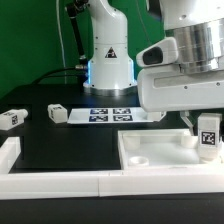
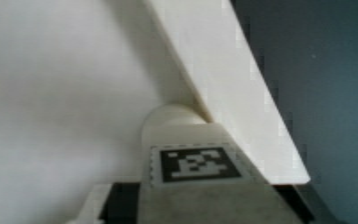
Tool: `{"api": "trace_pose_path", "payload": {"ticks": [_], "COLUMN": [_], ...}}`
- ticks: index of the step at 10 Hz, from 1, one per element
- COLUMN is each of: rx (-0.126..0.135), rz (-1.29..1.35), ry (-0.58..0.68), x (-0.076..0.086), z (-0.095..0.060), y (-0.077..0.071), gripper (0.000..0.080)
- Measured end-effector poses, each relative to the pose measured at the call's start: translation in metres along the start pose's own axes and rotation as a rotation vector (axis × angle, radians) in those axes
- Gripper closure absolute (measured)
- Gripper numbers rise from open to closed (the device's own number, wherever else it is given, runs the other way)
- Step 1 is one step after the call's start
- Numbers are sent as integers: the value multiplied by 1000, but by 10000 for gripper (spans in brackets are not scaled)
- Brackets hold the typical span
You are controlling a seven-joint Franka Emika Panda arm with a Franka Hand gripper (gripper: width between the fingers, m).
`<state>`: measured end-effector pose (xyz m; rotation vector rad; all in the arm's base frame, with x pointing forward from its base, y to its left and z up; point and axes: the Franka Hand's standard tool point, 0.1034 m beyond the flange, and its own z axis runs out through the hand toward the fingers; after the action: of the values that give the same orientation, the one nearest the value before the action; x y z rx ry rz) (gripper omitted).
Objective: Assemble square table
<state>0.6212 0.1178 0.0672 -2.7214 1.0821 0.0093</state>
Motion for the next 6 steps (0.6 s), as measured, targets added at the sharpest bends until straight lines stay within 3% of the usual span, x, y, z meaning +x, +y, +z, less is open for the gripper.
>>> {"api": "trace_pose_path", "payload": {"ticks": [2,3,4,5,6], "rx": [36,52,66,67,68], "rz": [471,578,647,653,636], "ry": [-48,-64,-66,-64,-66], "x": [-7,-6,-5,-8,-9], "z": [3,3,2,3,3], "y": [-4,-6,-7,-9,-9], "gripper": [508,508,508,434,434]}}
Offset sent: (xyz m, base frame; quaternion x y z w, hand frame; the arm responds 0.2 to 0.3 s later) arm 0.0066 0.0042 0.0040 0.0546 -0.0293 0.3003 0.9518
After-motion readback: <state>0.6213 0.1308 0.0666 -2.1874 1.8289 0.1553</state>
